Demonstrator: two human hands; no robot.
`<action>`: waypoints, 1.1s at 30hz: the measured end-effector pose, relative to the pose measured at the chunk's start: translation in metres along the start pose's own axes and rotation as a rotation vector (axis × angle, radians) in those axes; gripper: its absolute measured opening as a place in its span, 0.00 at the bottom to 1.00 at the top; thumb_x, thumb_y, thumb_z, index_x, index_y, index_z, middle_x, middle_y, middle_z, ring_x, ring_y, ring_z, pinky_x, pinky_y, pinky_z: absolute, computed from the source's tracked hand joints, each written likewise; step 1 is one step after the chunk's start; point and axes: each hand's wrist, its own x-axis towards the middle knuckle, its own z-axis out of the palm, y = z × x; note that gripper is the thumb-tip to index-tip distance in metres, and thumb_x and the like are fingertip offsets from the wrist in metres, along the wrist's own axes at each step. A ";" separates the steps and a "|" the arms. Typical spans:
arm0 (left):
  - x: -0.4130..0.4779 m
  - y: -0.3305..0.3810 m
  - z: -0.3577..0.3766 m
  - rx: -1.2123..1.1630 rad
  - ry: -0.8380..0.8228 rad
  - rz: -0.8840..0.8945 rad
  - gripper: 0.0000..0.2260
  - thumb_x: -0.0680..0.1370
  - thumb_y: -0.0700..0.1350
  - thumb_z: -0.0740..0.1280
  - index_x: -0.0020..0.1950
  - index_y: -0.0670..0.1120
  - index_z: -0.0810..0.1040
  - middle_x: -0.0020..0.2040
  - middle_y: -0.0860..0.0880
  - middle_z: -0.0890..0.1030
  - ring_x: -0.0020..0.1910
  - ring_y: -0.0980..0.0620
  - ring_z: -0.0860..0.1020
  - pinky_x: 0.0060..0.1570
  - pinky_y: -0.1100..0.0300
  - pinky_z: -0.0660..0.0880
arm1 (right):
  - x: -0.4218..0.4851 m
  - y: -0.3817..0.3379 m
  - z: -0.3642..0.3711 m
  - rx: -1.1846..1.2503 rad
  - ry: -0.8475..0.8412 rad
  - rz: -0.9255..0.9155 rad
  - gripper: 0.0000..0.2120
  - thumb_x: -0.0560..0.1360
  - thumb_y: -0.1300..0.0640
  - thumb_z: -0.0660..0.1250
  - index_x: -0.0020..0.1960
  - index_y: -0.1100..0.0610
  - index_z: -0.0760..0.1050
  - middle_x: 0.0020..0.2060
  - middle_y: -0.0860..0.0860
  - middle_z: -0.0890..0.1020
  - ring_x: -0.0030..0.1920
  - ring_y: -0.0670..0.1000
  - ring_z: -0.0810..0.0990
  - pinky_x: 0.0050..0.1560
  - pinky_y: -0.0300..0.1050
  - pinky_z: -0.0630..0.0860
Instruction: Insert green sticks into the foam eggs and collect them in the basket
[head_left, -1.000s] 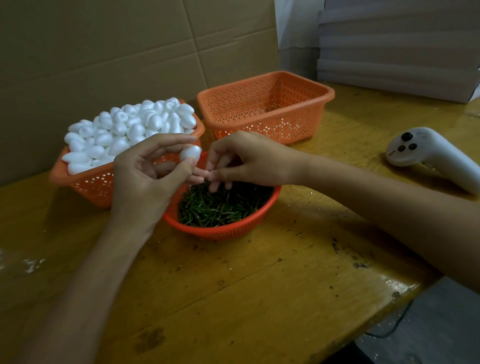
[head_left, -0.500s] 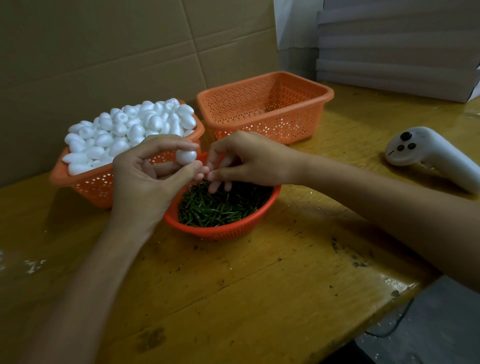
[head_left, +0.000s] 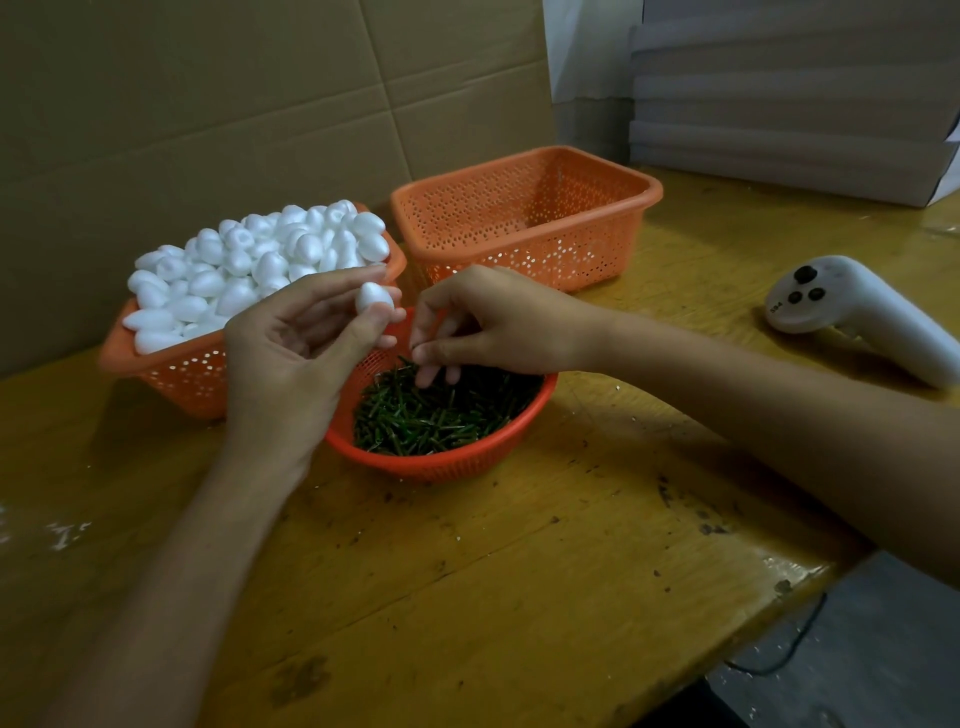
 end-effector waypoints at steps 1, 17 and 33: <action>0.000 0.000 0.000 -0.002 -0.002 -0.002 0.10 0.80 0.39 0.74 0.62 0.46 0.84 0.56 0.45 0.88 0.55 0.44 0.87 0.52 0.57 0.84 | 0.000 -0.001 0.000 -0.009 0.003 -0.001 0.04 0.80 0.59 0.71 0.51 0.59 0.81 0.43 0.48 0.89 0.39 0.47 0.87 0.52 0.40 0.81; 0.002 0.002 -0.002 -0.048 0.047 -0.062 0.08 0.81 0.39 0.73 0.59 0.46 0.84 0.56 0.43 0.87 0.53 0.42 0.87 0.50 0.56 0.85 | 0.001 0.002 -0.002 0.098 0.140 -0.042 0.06 0.79 0.59 0.74 0.52 0.62 0.82 0.41 0.52 0.88 0.36 0.51 0.87 0.49 0.42 0.81; 0.001 0.003 0.001 -0.062 0.097 -0.084 0.08 0.80 0.37 0.74 0.59 0.42 0.83 0.49 0.44 0.88 0.46 0.43 0.88 0.46 0.57 0.84 | 0.003 0.008 -0.003 0.355 0.281 0.033 0.09 0.76 0.70 0.74 0.55 0.71 0.81 0.43 0.64 0.87 0.46 0.63 0.88 0.50 0.54 0.86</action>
